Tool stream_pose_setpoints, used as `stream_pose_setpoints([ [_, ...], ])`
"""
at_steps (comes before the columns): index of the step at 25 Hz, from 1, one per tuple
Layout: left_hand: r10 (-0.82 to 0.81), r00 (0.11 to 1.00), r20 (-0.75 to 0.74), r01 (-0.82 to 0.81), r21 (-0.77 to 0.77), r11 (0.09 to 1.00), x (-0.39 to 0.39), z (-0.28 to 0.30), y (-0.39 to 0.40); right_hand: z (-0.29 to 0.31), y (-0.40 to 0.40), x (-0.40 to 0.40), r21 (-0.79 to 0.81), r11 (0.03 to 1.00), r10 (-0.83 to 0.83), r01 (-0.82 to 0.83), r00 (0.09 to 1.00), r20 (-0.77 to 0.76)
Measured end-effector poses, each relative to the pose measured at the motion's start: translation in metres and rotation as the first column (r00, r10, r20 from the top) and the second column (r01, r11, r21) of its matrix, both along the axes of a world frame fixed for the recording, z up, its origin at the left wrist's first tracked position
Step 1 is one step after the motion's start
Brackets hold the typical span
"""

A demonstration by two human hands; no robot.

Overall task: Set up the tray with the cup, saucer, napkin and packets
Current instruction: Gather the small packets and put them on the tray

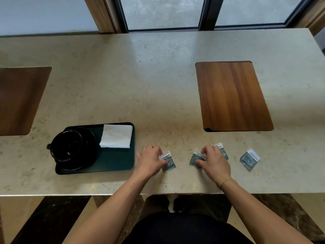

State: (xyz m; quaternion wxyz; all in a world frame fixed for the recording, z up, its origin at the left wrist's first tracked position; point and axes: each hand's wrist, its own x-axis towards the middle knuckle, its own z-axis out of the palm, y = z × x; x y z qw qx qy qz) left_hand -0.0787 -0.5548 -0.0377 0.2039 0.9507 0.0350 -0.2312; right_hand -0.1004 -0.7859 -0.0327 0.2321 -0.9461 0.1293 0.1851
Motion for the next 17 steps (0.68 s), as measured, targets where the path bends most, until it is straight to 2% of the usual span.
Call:
stream_pose_setpoints([
  [5, 0.020, 0.995, -0.094, -0.032, -0.121, 0.992, 0.003, 0.002, 0.000, 0.000, 0.000, -0.001, 0.092, 0.995, -0.036, 0.042, 0.998, -0.060],
  [11, 0.098, 0.969, -0.225, -0.165, -0.301, 0.939, 0.008, 0.008, 0.002, -0.002, -0.003, -0.004, 0.206, 0.972, -0.089, 0.108, 0.991, -0.098],
  [17, 0.049, 0.963, -0.266, -0.164, -0.430, 0.888, 0.014, 0.013, -0.013, 0.006, -0.020, -0.012, 0.307, 0.941, -0.122, 0.144, 0.989, -0.089],
])
